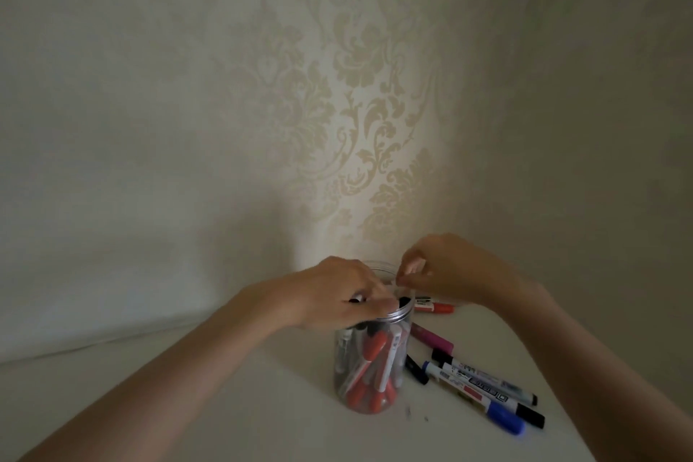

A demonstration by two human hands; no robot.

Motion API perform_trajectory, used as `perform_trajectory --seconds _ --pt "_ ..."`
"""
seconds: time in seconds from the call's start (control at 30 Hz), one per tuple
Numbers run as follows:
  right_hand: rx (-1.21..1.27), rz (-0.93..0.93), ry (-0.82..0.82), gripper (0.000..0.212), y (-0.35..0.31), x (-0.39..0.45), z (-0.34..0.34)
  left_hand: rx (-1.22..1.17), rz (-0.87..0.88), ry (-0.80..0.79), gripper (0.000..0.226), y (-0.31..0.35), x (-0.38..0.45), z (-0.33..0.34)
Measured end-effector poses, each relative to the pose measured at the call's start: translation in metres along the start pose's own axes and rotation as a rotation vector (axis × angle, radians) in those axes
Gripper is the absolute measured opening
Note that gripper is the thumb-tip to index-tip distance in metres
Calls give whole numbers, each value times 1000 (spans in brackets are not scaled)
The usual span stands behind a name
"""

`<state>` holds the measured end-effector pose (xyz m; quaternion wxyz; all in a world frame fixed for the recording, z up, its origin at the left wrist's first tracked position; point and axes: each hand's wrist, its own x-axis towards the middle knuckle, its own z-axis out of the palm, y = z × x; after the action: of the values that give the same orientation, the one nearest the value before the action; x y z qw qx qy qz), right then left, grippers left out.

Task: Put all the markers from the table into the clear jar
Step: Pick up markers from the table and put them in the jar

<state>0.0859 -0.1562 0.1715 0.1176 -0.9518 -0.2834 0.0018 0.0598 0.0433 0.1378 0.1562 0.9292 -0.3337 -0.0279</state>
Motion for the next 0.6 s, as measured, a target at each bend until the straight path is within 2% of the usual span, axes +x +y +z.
perform_trajectory --seconds 0.07,0.2,0.23,0.27,0.37,0.5,0.53,0.6 --pt "90 9 68 20 10 -7 12 71 -22 -111 65 -3 -2 5" --pt "320 87 251 12 32 -37 36 171 -23 0 63 -4 -10 -1" --pt "291 125 221 6 40 -46 47 134 -48 13 59 -2 -10 -4" --pt "227 174 149 9 45 -54 58 102 -75 3 57 0 -7 -7" --pt "78 274 -6 16 59 -70 104 51 -99 -80 67 3 2 -6" --pt "-47 303 0 34 64 -79 135 -34 -100 -178 59 6 8 0" --pt "-50 305 10 33 65 -79 137 -33 -93 -176 55 5 8 2" --pt "-24 305 32 32 65 -81 139 -86 -91 -74 46 6 5 4"
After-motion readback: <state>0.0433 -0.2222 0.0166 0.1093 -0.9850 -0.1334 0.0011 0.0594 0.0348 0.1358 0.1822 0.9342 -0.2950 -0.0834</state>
